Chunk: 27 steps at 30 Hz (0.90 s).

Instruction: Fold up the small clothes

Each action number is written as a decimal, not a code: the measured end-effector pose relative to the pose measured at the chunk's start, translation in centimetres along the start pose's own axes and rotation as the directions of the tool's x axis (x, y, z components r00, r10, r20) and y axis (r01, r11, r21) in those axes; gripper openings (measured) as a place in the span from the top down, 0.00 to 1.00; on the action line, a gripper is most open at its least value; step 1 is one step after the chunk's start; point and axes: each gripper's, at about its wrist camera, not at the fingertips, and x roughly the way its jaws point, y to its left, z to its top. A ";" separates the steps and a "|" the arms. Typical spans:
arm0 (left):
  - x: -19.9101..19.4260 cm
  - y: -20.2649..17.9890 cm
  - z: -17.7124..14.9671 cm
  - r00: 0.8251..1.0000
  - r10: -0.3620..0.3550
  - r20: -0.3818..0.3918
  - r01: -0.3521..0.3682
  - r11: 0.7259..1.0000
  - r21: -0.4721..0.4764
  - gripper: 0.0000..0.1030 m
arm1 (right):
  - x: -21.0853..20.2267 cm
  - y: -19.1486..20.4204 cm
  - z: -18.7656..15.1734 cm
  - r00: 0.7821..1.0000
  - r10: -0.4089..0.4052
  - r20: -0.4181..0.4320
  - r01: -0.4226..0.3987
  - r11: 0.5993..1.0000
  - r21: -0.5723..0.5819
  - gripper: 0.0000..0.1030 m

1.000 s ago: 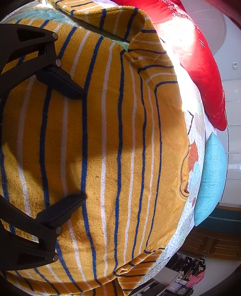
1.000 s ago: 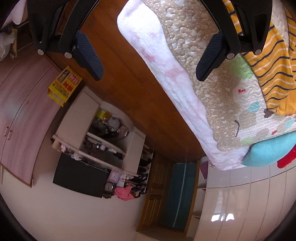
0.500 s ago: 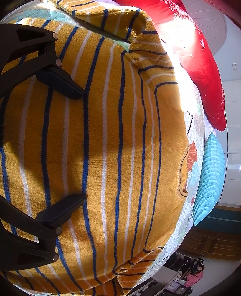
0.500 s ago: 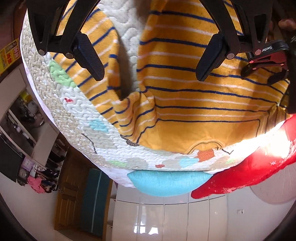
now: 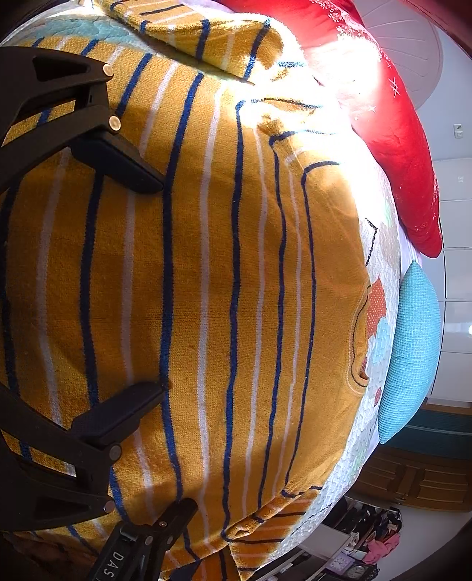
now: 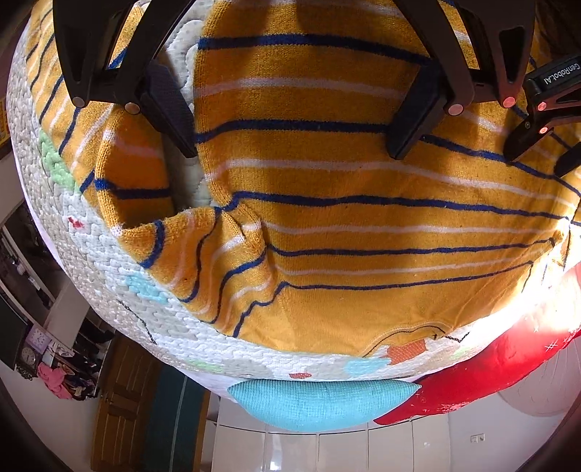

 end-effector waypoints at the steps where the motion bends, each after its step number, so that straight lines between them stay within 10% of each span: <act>1: 0.0 0.0 0.0 1.000 0.000 0.000 0.000 1.000 0.000 0.00 | 0.0 -0.2 -0.1 1.000 0.009 -0.001 -0.009 1.000 0.007 0.00; 27: 0.1 -0.1 -0.1 1.000 0.017 0.004 -0.017 1.000 0.005 0.00 | 0.1 -0.5 -0.1 0.999 0.041 0.000 -0.041 0.999 0.025 0.00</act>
